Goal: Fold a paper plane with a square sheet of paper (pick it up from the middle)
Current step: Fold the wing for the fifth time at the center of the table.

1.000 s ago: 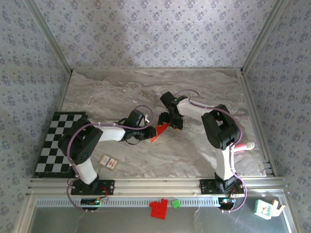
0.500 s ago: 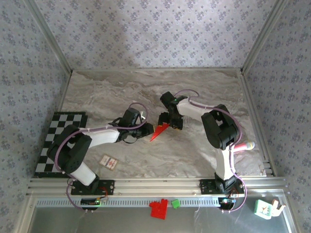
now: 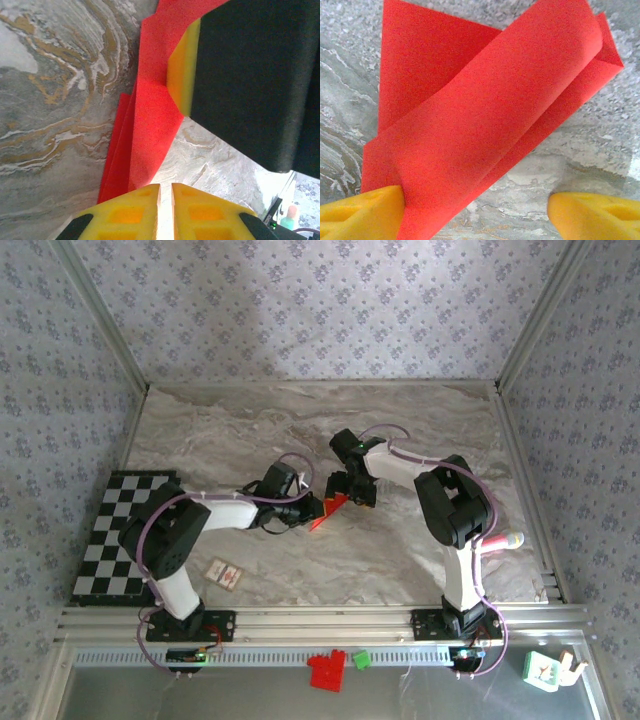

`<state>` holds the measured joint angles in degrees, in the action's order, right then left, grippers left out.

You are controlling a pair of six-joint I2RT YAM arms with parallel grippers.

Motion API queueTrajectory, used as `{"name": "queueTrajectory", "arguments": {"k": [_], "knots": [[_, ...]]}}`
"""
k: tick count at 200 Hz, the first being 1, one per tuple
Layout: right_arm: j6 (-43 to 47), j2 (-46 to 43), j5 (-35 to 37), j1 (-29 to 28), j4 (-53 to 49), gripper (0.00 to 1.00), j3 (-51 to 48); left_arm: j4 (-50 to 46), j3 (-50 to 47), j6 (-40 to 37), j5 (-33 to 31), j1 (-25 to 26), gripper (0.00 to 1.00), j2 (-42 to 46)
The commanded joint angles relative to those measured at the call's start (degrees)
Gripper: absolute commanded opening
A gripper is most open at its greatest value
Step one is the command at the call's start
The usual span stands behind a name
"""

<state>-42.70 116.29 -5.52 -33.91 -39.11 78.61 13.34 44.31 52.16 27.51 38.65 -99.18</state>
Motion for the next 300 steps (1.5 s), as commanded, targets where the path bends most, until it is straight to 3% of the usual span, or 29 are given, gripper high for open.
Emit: {"name": "queueTrajectory", "arguments": {"k": [1,53,227,300], "knots": [[-0.26,9.84,0.42,0.14,5.54,0.82,-5.33,0.50,1.60,0.05,1.00,0.19,0.14,-1.36],[-0.09,9.91,0.42,0.16,5.46,0.82,-5.40,-0.34,0.61,1.62,-2.78,0.02,0.13,-1.73],[0.05,10.10,0.03,0.16,5.03,0.80,-5.40,-6.17,0.94,2.24,-4.82,-0.45,0.05,-4.01],[2.36,0.03,-1.94,1.74,2.80,0.81,-2.94,-12.24,2.05,1.83,-5.89,-0.52,0.02,-5.48]]}}
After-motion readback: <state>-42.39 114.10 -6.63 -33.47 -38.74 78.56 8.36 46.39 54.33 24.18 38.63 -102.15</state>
